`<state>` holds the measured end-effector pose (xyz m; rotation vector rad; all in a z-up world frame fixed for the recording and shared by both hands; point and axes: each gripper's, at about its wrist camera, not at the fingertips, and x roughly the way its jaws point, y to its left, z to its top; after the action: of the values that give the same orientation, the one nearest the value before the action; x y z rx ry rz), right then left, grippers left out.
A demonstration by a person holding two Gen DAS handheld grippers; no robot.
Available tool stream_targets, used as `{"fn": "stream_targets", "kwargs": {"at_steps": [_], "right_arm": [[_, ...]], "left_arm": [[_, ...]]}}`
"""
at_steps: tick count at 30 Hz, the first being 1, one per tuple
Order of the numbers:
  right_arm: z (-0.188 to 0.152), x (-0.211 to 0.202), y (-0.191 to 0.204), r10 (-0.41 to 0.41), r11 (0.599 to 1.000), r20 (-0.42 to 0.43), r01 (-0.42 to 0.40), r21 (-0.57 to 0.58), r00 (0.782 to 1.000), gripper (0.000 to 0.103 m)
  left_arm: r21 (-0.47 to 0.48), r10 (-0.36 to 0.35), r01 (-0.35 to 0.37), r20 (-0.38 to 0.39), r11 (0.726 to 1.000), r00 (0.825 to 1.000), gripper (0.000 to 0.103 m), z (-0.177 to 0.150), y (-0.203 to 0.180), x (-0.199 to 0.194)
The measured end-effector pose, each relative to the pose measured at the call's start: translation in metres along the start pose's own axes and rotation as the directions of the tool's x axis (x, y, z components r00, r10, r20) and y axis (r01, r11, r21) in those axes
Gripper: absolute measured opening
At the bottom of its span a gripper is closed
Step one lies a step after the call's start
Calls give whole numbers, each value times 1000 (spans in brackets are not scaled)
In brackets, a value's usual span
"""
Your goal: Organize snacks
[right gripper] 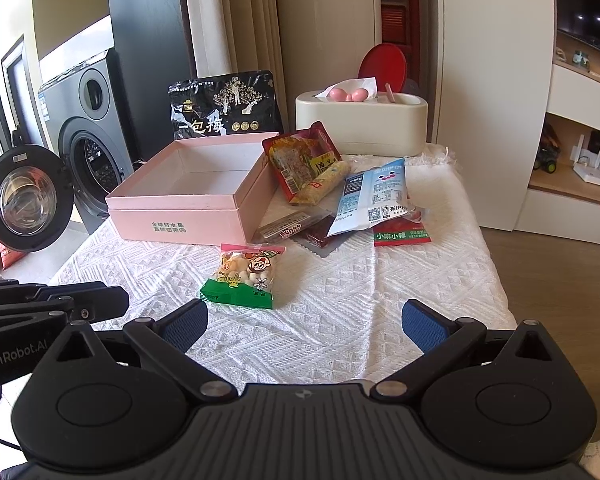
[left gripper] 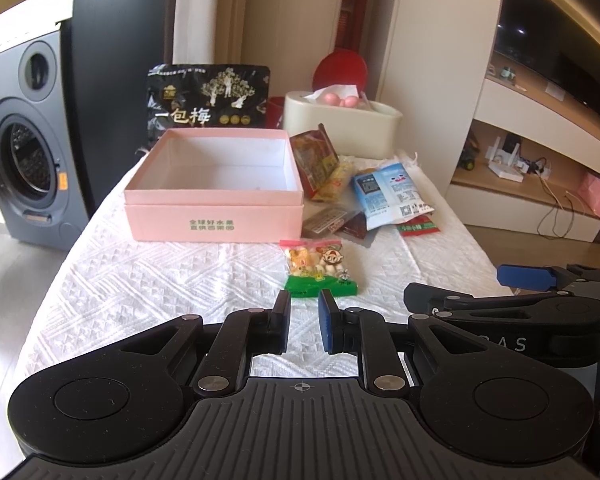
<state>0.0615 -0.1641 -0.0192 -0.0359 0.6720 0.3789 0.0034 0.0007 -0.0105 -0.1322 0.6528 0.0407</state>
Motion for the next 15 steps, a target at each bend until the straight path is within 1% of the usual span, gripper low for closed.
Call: {"fn": "stream_targets", "kwargs": {"at_steps": [12,15], "right_arm": [[-1,7,-1,-3,1000,-22,3,0,1000,103],[-2,12,-1,-3,1000,-24,3,-5,1000,103]], "left_arm": [[-34,1,-2,-34,999,999,19,2,7,11],[-55,-10,7,-49,998,999,19,2,12,19]]}}
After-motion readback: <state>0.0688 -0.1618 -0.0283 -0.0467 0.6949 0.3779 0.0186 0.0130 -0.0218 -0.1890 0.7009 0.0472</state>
